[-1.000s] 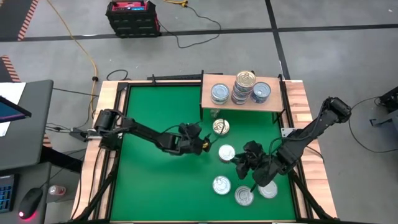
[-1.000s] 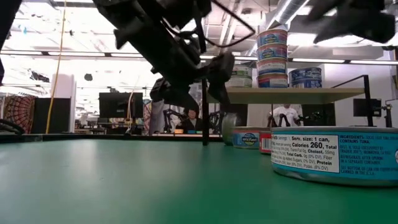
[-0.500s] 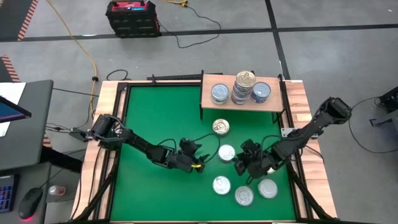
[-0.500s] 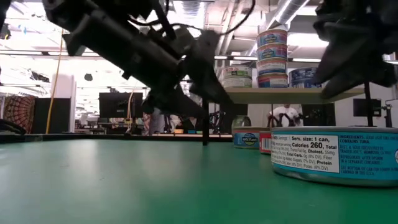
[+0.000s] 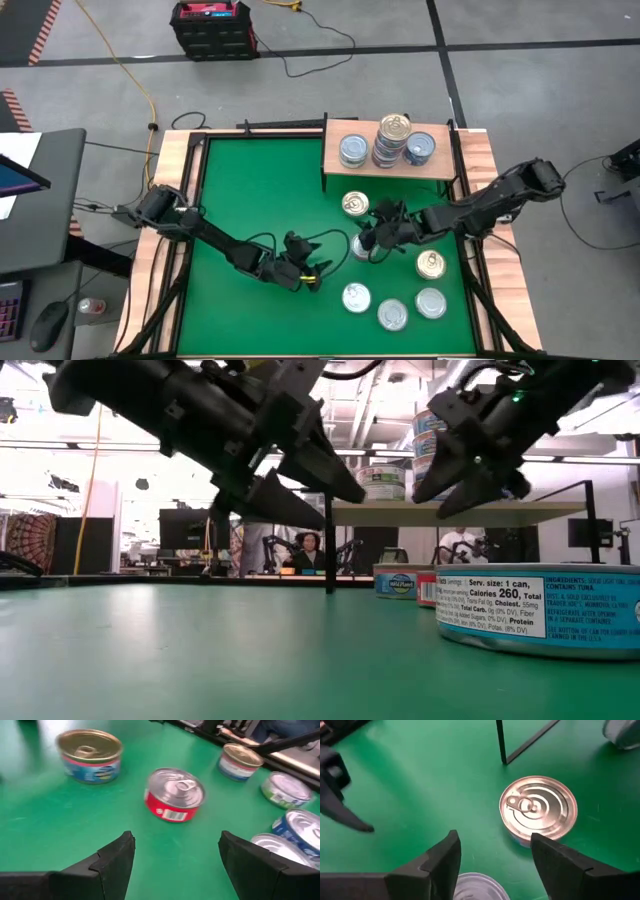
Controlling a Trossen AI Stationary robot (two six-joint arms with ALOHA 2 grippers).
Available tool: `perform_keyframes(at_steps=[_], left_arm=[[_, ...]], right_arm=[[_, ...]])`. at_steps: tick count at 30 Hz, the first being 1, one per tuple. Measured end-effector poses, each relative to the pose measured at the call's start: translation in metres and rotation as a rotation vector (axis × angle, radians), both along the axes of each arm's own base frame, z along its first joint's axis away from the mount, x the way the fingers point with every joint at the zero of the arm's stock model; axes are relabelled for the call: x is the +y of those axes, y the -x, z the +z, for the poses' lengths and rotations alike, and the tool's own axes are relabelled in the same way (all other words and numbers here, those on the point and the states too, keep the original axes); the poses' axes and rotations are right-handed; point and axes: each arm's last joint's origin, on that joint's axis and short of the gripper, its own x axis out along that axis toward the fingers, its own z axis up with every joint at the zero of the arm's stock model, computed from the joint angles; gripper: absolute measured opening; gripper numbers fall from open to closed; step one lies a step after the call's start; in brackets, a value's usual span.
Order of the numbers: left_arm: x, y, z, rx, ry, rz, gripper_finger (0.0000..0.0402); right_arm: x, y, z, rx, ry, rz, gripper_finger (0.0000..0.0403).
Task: Stack canned seafood by type on shelf
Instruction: Stack the pink tuna can on top of the pink tuna can
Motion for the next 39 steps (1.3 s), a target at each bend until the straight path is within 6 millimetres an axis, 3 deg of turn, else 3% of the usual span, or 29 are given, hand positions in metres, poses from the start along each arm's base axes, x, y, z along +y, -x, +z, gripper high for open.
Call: perform_keyframes(at_steps=[9,14,18,23,27,35,39], left_arm=[[0.019,0.033,0.029,0.172,-0.073,0.125,0.0274],[0.026,0.048,0.047,0.214,-0.1,0.141,0.0274],[0.029,0.054,0.054,0.233,-0.139,0.134,0.0274],[0.028,0.052,0.053,0.273,-0.2,0.071,0.0274],[0.027,0.051,0.052,0.313,-0.179,-0.016,0.0274],[0.028,0.05,0.049,0.359,-0.094,-0.137,0.0274],[0.036,0.043,0.05,0.341,0.039,-0.2,0.0274]], right_arm=[[-0.019,-0.019,-0.035,0.122,0.052,-0.06,0.0265],[-0.027,-0.024,-0.043,0.127,0.074,-0.149,0.0265],[-0.036,-0.026,-0.048,0.135,0.112,-0.209,0.0265],[-0.044,-0.031,-0.059,0.184,0.046,-0.161,0.0264],[-0.025,-0.042,-0.053,0.094,0.001,-0.007,0.0264],[0.019,-0.059,-0.019,0.035,0.052,0.249,0.0264],[0.02,-0.05,0.002,0.08,0.04,0.171,0.0264]])
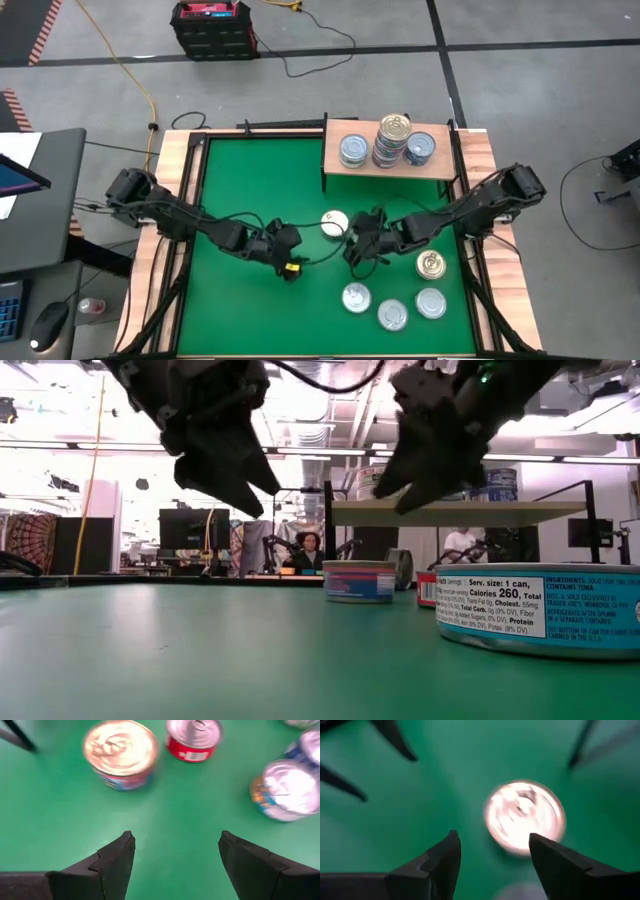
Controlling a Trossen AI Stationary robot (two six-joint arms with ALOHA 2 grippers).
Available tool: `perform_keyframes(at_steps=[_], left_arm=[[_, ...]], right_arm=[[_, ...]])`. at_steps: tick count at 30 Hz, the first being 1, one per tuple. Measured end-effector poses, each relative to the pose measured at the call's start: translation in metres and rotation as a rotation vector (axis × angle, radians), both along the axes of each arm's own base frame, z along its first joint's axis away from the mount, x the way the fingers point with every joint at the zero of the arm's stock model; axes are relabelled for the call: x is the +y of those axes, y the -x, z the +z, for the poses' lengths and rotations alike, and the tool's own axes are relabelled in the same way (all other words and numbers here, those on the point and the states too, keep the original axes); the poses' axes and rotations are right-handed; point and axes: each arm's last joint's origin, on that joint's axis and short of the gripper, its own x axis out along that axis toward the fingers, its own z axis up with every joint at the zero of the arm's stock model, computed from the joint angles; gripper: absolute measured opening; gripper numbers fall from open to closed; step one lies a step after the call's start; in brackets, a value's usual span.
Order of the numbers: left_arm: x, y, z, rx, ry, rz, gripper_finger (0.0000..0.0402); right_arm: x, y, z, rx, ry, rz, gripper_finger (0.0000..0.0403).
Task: Stack canned seafood by type on shelf
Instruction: Stack the pink tuna can on top of the pink tuna can
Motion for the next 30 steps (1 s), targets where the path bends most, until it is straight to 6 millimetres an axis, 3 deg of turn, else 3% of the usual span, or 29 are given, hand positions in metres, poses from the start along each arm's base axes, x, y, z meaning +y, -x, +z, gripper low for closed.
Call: perform_keyframes(at_steps=[4,8,14,17,22,30], left_arm=[[0.019,-0.01,0.003,-0.041,0.123,0.037,0.0274],[0.053,-0.019,0.005,-0.074,0.199,0.135,0.0269],[0.109,-0.04,-0.017,-0.095,0.339,0.228,0.0227],[0.127,-0.049,-0.032,-0.103,0.425,0.254,0.0206],[0.14,-0.058,-0.043,-0.149,0.515,0.273,0.0177],[0.141,-0.056,-0.051,-0.095,0.519,0.308,0.0114]], right_arm=[[-0.005,0.013,0.016,0.001,-0.072,-0.064,0.0264],[0.008,0.027,0.044,-0.116,-0.15,-0.03,0.0264],[0.025,0.045,0.062,-0.181,-0.173,0.025,0.0264],[0.035,0.05,0.061,-0.175,-0.191,0.046,0.0264],[0.05,0.061,0.059,-0.163,-0.22,0.043,0.0264],[0.06,0.074,0.053,-0.107,-0.201,0.032,0.0264]])
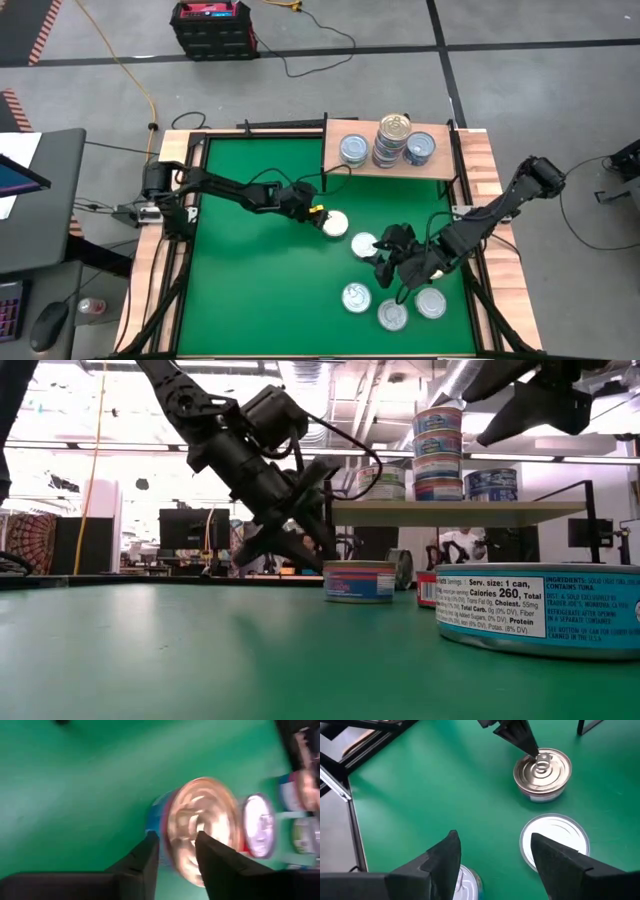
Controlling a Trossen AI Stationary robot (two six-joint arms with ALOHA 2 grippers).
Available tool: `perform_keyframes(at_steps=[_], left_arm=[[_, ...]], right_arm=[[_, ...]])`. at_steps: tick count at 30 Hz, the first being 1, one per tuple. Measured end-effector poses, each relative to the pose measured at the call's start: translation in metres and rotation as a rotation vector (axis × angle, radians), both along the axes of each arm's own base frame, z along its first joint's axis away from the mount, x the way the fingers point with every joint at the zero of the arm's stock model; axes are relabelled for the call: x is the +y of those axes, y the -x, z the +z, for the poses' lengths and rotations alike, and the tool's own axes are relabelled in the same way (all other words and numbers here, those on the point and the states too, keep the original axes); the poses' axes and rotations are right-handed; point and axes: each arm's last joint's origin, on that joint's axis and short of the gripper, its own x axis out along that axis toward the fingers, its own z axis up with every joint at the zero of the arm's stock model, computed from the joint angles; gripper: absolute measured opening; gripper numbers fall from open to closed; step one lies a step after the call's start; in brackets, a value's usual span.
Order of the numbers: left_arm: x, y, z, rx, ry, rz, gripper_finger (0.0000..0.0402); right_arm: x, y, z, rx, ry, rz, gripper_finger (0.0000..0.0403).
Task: Stack canned seafood by type on shelf
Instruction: Stack the pink tuna can on top of the pink tuna can
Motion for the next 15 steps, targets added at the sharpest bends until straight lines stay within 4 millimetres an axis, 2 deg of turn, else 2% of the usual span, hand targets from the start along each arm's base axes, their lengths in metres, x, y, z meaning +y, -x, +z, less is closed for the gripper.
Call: perform_keyframes(at_steps=[9,15], left_arm=[[-0.001,0.002,-0.002,0.034,-0.025,-0.043,0.0016],[-0.003,0.005,-0.004,0.071,-0.01,-0.126,0.0002]], right_arm=[[-0.012,-0.007,0.0,0.003,0.028,-0.03,0.0264],[-0.016,-0.012,0.001,0.014,-0.004,-0.002,0.0264]])
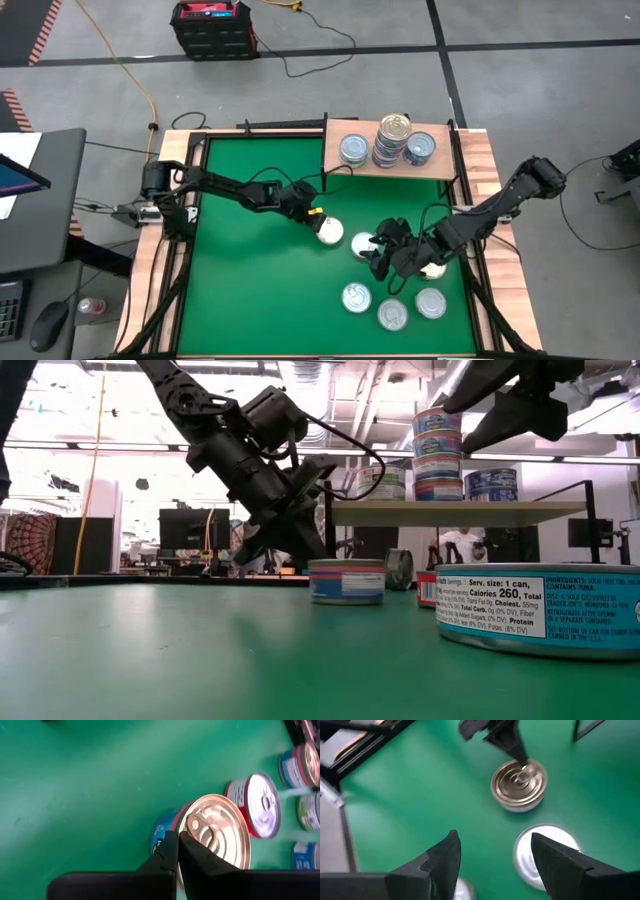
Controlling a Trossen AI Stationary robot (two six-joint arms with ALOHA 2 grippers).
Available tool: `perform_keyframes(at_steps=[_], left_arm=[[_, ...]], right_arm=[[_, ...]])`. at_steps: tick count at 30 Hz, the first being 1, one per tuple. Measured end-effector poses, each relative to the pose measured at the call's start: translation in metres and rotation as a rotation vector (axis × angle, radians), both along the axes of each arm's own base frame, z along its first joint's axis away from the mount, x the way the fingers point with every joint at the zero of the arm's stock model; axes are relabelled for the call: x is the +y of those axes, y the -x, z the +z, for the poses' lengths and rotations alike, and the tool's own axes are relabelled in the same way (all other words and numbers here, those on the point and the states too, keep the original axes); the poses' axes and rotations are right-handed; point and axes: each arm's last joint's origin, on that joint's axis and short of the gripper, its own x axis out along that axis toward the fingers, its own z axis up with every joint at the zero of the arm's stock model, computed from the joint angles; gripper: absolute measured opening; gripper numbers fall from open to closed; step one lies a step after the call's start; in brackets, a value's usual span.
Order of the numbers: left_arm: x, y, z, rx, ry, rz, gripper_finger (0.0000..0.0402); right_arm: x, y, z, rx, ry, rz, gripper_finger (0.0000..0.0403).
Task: Stack canned seafood by type on shelf
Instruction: Stack the pink tuna can on top of the pink tuna can
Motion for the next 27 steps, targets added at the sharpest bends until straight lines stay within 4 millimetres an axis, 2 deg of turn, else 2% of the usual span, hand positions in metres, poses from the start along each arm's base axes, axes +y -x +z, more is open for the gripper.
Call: perform_keyframes(at_steps=[8,14,22,27], left_arm=[[-0.002,0.01,-0.004,0.119,-0.014,-0.047,0.0],[0.0,0.032,0.0,0.283,-0.119,-0.049,0.0001],[-0.001,0.055,0.039,0.278,-0.195,-0.125,0.0001],[-0.008,0.083,0.077,0.315,-0.276,-0.025,0.0008]], right_arm=[[-0.005,-0.005,0.0,0.02,-0.052,0.054,0.0264],[-0.011,-0.009,0.0,0.018,-0.043,0.039,0.0264],[-0.02,-0.016,0.002,-0.006,-0.02,0.035,0.0264],[-0.021,-0.016,0.003,-0.011,-0.022,0.031,0.0264]])
